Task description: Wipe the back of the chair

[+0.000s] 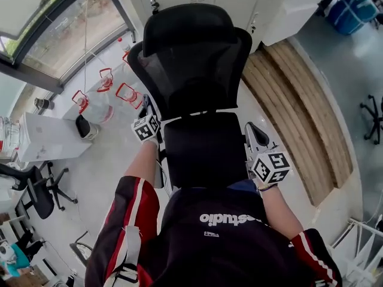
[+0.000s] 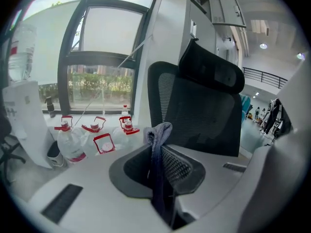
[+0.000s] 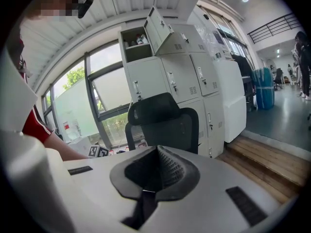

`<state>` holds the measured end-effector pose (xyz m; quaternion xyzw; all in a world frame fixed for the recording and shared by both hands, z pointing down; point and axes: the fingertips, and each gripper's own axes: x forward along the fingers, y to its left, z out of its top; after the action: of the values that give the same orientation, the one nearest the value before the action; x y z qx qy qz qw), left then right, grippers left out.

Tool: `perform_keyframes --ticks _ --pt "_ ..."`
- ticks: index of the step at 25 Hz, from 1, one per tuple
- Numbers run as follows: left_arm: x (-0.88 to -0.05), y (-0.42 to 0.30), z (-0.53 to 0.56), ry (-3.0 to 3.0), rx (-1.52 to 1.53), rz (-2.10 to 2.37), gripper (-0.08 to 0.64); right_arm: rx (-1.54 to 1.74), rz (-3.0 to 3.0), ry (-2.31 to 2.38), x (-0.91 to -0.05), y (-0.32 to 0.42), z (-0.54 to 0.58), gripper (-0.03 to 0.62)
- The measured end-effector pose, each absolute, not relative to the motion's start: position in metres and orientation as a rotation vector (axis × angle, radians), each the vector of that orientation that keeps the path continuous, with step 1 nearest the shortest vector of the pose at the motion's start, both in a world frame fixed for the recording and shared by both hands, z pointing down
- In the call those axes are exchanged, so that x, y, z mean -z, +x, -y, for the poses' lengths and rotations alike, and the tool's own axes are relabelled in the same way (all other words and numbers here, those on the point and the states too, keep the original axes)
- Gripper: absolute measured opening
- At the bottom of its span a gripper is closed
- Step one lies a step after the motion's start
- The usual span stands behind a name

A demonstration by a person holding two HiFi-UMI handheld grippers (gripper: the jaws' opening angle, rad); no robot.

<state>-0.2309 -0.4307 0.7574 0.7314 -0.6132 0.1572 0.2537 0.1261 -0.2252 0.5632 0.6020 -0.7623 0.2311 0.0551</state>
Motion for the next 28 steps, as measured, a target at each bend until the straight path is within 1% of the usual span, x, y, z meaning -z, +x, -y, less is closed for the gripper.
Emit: perform_keyframes --ticks 5,11,18,28 --pt "-0.775 -0.208 0.446 1.983 -0.470 1.655 0.058 -0.727 2.272 1.849 -0.569 0.152 0.227 0.015" --pt "-0.788 -0.155 0.457 2.017 -0.493 1.611 0.058 -0.742 2.252 1.835 -0.578 0.177 0.226 0.015" --pt "-0.799 -0.063 0.453 2.094 -0.518 1.485 0.058 -0.759 2.221 1.834 -0.579 0.209 0.217 0.015" --pt "-0.799 0.083 0.439 2.222 -0.509 1.291 0.058 -0.781 2.143 1.919 -0.580 0.277 0.186 0.015"
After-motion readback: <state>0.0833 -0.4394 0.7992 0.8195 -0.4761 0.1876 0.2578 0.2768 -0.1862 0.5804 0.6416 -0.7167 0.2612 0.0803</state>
